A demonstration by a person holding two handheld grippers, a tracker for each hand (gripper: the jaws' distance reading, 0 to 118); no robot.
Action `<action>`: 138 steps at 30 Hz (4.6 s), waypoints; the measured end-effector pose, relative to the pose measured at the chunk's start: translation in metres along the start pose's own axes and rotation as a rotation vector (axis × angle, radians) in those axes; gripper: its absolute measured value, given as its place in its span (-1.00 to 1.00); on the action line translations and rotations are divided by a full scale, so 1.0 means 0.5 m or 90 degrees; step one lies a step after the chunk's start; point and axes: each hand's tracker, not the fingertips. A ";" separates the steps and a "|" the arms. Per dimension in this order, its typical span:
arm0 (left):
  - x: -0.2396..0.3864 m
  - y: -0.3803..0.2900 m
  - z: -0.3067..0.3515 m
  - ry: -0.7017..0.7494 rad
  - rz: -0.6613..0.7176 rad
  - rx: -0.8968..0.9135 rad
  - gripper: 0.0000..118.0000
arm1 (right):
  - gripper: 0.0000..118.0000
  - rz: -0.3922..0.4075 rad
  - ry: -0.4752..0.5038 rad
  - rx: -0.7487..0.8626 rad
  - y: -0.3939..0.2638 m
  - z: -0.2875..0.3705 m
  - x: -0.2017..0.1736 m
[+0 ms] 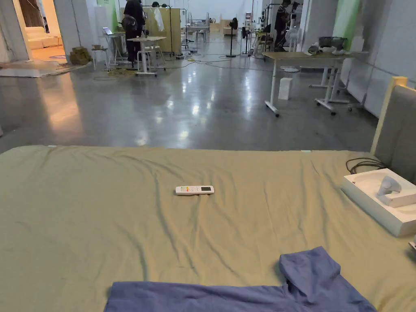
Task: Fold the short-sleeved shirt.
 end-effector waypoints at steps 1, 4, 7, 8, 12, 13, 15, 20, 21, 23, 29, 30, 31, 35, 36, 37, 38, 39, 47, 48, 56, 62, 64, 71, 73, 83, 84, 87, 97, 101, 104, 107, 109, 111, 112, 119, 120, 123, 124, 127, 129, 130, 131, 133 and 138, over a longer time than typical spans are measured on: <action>0.007 0.011 0.027 -0.006 -0.010 0.033 0.33 | 0.52 0.001 0.005 0.018 0.009 0.022 0.003; 0.054 0.057 0.133 -0.031 -0.035 0.154 0.33 | 0.52 0.024 0.009 0.139 0.050 0.118 -0.018; 0.115 0.105 0.244 -0.044 -0.060 0.271 0.33 | 0.53 0.065 0.013 0.254 0.098 0.222 -0.064; 0.137 0.119 0.279 -0.047 -0.075 0.308 0.33 | 0.54 0.075 0.021 0.290 0.111 0.255 -0.082; 0.222 0.150 0.373 -0.019 -0.121 0.419 0.33 | 0.54 0.113 0.045 0.392 0.150 0.344 -0.147; 0.239 0.151 0.388 -0.024 -0.128 0.447 0.33 | 0.54 0.123 0.052 0.403 0.155 0.349 -0.156; 0.270 0.155 0.405 -0.035 -0.127 0.462 0.33 | 0.52 0.132 0.068 0.408 0.161 0.363 -0.179; 0.312 0.147 0.403 -0.004 -0.173 0.473 0.30 | -0.02 0.138 0.137 0.407 0.152 0.371 -0.212; 0.317 0.142 0.402 -0.002 -0.180 0.474 0.19 | -0.25 0.138 0.137 0.411 0.148 0.371 -0.217; 0.326 0.141 0.404 0.003 -0.182 0.462 -0.52 | -0.55 0.150 0.137 0.413 0.143 0.372 -0.228; 0.320 0.127 0.407 -0.019 -0.172 0.455 -0.98 | -1.00 0.160 0.129 0.412 0.143 0.374 -0.241; 0.319 0.128 0.406 -0.023 -0.174 0.453 -0.98 | -1.00 0.159 0.131 0.409 0.143 0.374 -0.240; 0.320 0.128 0.406 -0.028 -0.176 0.449 -0.98 | -1.00 0.158 0.131 0.409 0.144 0.373 -0.241; 0.321 0.131 0.405 -0.038 -0.176 0.442 -0.98 | -1.00 0.149 0.136 0.410 0.147 0.374 -0.237; 0.322 0.131 0.405 -0.038 -0.176 0.444 -0.98 | -1.00 0.149 0.137 0.410 0.149 0.374 -0.237; 0.322 0.133 0.405 -0.041 -0.176 0.443 -0.98 | -1.00 0.152 0.138 0.409 0.146 0.373 -0.237; 0.325 0.134 0.404 -0.044 -0.175 0.439 -0.98 | -1.00 0.157 0.138 0.409 0.147 0.372 -0.238; 0.328 0.136 0.402 -0.044 -0.173 0.435 -0.98 | -1.00 0.160 0.136 0.407 0.147 0.371 -0.238; 0.307 0.157 0.356 -0.052 -0.164 0.399 -0.98 | -1.00 0.133 0.150 0.387 0.148 0.348 -0.229; 0.295 0.168 0.341 -0.051 -0.147 0.382 -0.98 | -1.00 0.126 0.153 0.378 0.148 0.342 -0.225; 0.102 0.276 0.052 -0.073 0.006 0.111 0.59 | -1.00 0.100 0.165 0.293 0.119 0.268 -0.199; 0.024 0.331 -0.231 0.005 0.035 -0.027 0.59 | -1.00 0.086 0.154 0.228 0.099 0.206 -0.183; 0.012 0.342 -0.309 0.025 0.019 -0.076 0.59 | -1.00 0.092 0.138 0.201 0.096 0.193 -0.177; 0.019 0.365 -0.446 0.055 -0.038 -0.111 0.51 | -1.00 0.059 0.095 0.154 0.092 0.150 -0.146; 0.032 0.371 -0.464 0.053 -0.042 -0.121 0.36 | -1.00 0.070 0.078 0.162 0.085 0.143 -0.145; 0.124 0.340 -0.463 0.090 -0.170 -0.160 -0.81 | -1.00 0.068 0.112 0.142 0.094 0.112 -0.157; 0.124 0.341 -0.472 0.086 -0.159 -0.171 -0.81 | -1.00 0.068 0.114 0.144 0.102 0.107 -0.156; 0.105 0.363 -0.487 0.076 -0.103 -0.206 -0.81 | -1.00 0.086 0.101 0.147 0.160 0.065 -0.140; 0.091 0.402 -0.496 0.058 -0.065 -0.264 -0.81 | 0.56 0.139 0.105 -0.132 0.399 -0.326 -0.035; 0.087 0.405 -0.490 0.045 -0.054 -0.271 -0.81 | 0.56 0.163 0.028 -0.200 0.443 -0.457 -0.042; 0.087 0.404 -0.487 0.041 -0.052 -0.268 -0.81 | 0.53 0.206 -0.004 -0.203 0.443 -0.499 -0.053; 0.087 0.404 -0.487 0.038 -0.065 -0.266 -0.81 | 0.37 0.177 0.007 -0.218 0.433 -0.509 -0.056; 0.089 0.403 -0.484 0.037 -0.065 -0.265 -0.81 | 0.13 0.160 0.017 -0.208 0.432 -0.490 -0.053; 0.092 0.401 -0.485 0.039 -0.078 -0.262 -0.81 | -0.32 0.151 0.029 -0.203 0.431 -0.480 -0.049; 0.094 0.399 -0.483 0.039 -0.082 -0.260 -0.81 | -0.54 0.148 0.033 -0.201 0.430 -0.478 -0.048; 0.096 0.381 -0.429 0.032 -0.093 -0.181 -0.82 | -0.98 0.105 0.067 -0.176 0.434 -0.427 -0.036; 0.093 0.386 -0.391 0.013 -0.074 -0.151 -0.82 | -0.98 0.105 0.080 -0.150 0.436 -0.397 -0.034; 0.081 0.384 -0.258 -0.063 -0.046 -0.082 -0.82 | -0.98 0.084 0.117 -0.080 0.429 -0.275 -0.027; 0.079 0.375 -0.216 -0.070 -0.051 -0.060 -0.82 | -0.98 0.068 0.130 -0.069 0.419 -0.239 -0.021; 0.054 0.318 -0.094 -0.090 -0.046 -0.043 -0.82 | -0.98 0.045 0.141 -0.035 0.355 -0.116 -0.005; 0.032 0.258 -0.029 -0.108 -0.032 -0.032 -0.82 | -0.98 0.048 0.133 -0.022 0.289 -0.040 0.000; 0.020 0.232 -0.013 -0.106 -0.021 -0.037 -0.82 | -0.98 0.050 0.128 -0.022 0.259 -0.014 0.004; 0.007 0.200 0.005 -0.109 0.004 -0.036 -0.82 | -0.98 0.050 0.123 -0.023 0.225 0.012 0.009; -0.014 0.144 0.019 -0.119 0.027 -0.059 -0.82 | -0.98 0.062 0.094 -0.026 0.164 0.045 0.012; -0.038 0.041 -0.036 -0.089 0.038 -0.094 -0.82 | -0.98 0.055 0.084 -0.052 0.062 0.028 0.010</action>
